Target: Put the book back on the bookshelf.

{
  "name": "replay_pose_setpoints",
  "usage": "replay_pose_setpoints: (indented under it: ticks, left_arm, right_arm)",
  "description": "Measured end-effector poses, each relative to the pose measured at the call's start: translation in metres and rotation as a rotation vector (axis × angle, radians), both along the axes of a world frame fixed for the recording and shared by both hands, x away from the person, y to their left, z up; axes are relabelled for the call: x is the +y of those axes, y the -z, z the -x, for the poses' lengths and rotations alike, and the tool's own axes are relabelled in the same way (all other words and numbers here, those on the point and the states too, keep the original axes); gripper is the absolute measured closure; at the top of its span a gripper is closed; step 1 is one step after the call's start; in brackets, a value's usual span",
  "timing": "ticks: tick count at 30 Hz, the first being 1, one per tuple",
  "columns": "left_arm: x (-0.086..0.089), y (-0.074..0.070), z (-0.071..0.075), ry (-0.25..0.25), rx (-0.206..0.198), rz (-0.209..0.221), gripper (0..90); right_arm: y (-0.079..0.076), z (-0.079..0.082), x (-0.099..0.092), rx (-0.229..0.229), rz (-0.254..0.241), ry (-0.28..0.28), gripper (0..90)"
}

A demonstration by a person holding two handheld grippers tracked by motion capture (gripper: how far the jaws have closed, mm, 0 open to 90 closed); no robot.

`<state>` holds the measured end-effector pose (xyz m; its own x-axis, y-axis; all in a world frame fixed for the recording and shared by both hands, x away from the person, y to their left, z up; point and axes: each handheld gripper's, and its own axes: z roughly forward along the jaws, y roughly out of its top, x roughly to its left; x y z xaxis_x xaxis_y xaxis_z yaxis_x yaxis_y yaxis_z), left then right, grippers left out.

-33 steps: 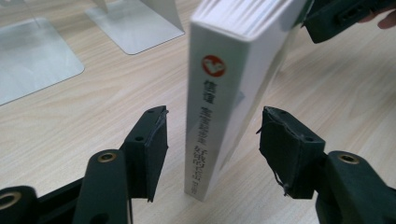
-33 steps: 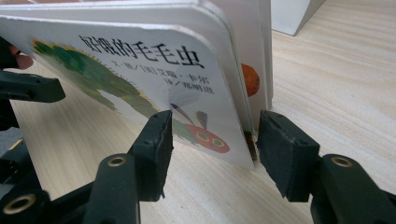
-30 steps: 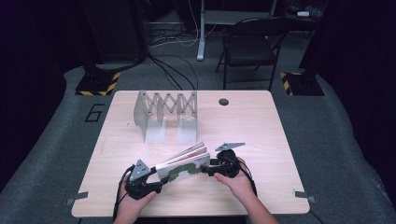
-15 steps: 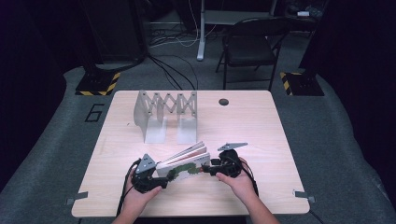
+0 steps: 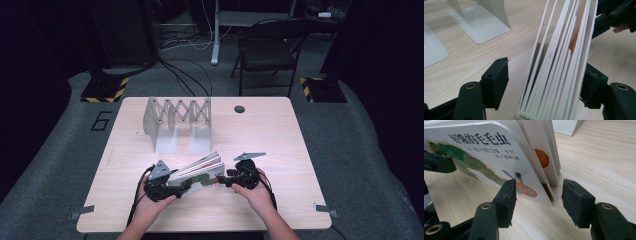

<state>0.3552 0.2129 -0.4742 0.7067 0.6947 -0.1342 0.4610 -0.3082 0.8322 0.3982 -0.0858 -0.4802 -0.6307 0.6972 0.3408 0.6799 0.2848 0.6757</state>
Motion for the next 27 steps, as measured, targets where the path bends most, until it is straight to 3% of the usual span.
replay_pose_setpoints:
  ticks: [17, 23, 27]
  left_arm:
    - [-0.0062, -0.0033, -0.0050, 0.058, -0.011, -0.022, 42.9]
    - [-0.0067, -0.0034, -0.0039, 0.058, -0.005, -0.021, 45.0]
    - [-0.0089, -0.0039, 0.0013, 0.067, -0.022, -0.035, 50.5]
  right_arm:
    - [0.0014, -0.0007, 0.0010, 0.013, -0.001, 0.004, 44.9]
    - [0.0020, -0.0012, 0.0015, 0.005, 0.002, -0.004, 44.9]
    - [0.0020, -0.0010, 0.0017, 0.006, 0.002, -0.003, 44.8]
